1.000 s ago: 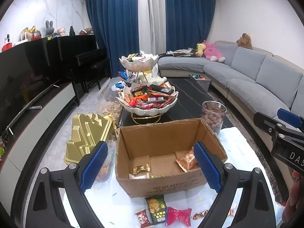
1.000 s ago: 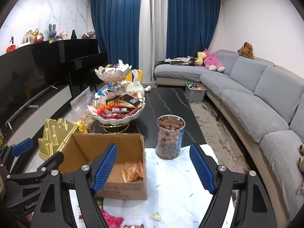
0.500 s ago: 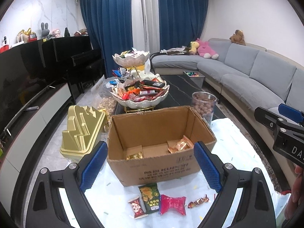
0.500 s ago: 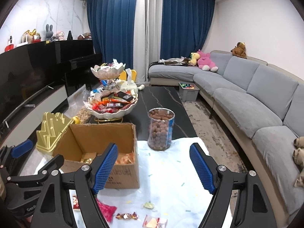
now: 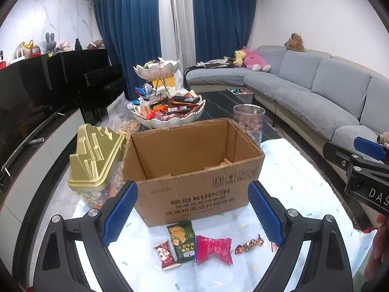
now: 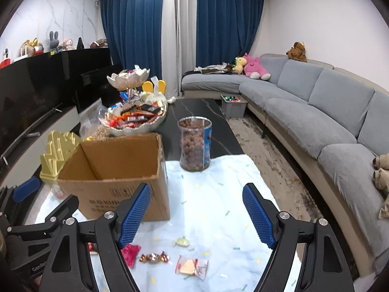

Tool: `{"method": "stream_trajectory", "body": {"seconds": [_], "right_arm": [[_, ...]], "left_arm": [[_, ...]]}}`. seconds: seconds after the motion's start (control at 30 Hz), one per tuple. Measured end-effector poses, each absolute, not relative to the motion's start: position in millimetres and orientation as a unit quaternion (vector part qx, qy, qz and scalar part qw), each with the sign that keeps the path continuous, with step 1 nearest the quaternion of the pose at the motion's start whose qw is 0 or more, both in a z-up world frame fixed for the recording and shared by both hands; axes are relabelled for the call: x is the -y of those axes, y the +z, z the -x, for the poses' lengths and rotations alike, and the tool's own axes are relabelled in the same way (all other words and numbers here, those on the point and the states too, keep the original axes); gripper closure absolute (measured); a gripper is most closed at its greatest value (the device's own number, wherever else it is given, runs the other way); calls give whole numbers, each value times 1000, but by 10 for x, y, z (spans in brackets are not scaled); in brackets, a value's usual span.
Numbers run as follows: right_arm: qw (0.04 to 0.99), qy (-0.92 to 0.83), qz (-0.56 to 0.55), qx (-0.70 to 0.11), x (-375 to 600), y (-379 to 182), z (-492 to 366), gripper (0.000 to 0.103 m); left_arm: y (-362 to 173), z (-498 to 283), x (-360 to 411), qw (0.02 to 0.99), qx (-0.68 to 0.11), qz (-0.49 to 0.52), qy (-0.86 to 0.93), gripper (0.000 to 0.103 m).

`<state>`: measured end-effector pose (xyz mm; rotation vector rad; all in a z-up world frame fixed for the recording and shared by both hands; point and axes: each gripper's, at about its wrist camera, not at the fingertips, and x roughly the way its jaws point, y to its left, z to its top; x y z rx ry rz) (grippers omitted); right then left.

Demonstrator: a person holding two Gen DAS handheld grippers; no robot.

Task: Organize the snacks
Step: 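Move left tool to the pink-red packet while right tool approaches the cheese-wedge packet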

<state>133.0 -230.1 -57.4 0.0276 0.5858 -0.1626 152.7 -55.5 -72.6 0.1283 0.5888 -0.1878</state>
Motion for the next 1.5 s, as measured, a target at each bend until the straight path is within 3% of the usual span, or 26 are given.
{"method": "stream_trajectory", "body": {"seconds": [0.97, 1.5], "right_arm": [[931, -99, -25, -351, 2414, -1662, -1204, 24], [915, -85, -34, -393, 2370, -2121, -1327, 24]], "left_arm": [[-1848, -1422, 709, 929, -335, -99, -125, 11], [-2245, -1556, 746, 918, -359, -113, -126, 18]]}}
